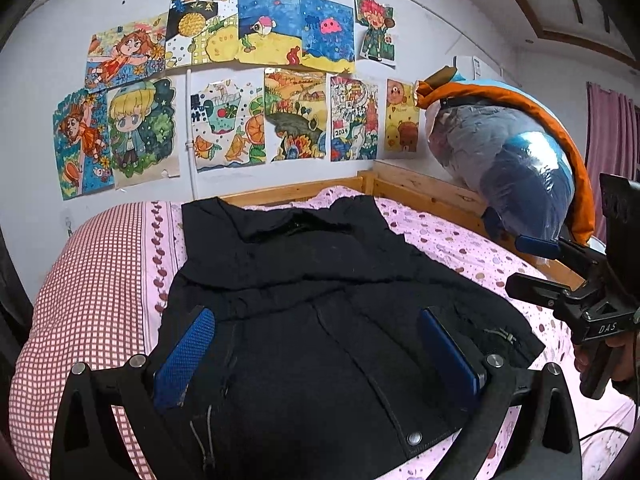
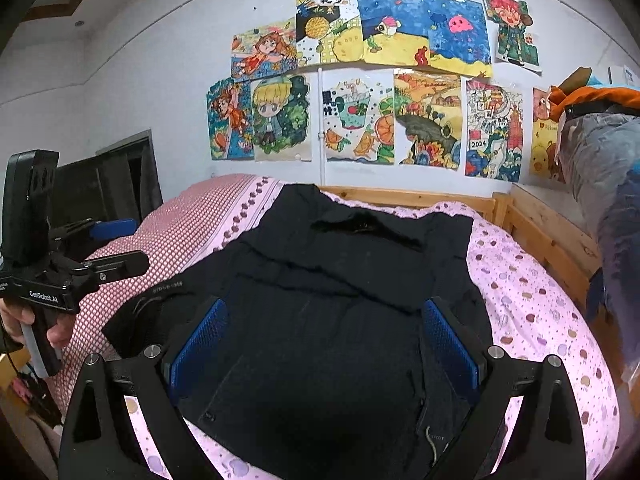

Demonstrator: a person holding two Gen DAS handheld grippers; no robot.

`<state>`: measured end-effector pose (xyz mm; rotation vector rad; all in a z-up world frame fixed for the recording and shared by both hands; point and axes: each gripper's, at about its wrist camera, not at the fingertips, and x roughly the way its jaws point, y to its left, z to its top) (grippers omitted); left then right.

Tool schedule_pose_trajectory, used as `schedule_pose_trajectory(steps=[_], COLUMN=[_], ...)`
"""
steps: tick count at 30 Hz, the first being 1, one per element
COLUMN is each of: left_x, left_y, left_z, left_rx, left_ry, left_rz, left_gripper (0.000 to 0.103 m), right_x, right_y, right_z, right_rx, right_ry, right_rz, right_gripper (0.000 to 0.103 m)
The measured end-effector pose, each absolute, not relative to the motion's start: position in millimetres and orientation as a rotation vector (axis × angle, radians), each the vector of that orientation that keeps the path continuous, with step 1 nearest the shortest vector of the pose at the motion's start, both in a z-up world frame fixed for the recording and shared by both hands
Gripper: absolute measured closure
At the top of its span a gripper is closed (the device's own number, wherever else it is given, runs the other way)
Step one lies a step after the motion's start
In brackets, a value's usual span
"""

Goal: Fold large clothes

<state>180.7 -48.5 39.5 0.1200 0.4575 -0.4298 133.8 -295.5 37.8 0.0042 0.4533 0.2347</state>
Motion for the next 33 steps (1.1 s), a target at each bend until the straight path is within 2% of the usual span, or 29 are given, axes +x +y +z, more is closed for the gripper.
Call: schedule_pose_trajectory(steps=[20, 33], left_x=[166, 144], left_y=[-40, -42], left_z=[-24, -61], left_rx=[0.161, 0.313], left_ry=[0.525, 0.552], left_rz=[-0.465, -0.524], left_gripper=[0.000, 0.001], right_x=[105, 89], right_y=[-303, -304], right_z=[-20, -64], right_rx=[-0.036, -0.096], right_ry=[0.525, 0.624], right_rz=[0.214, 0.197], right_gripper=[0.007, 0.007])
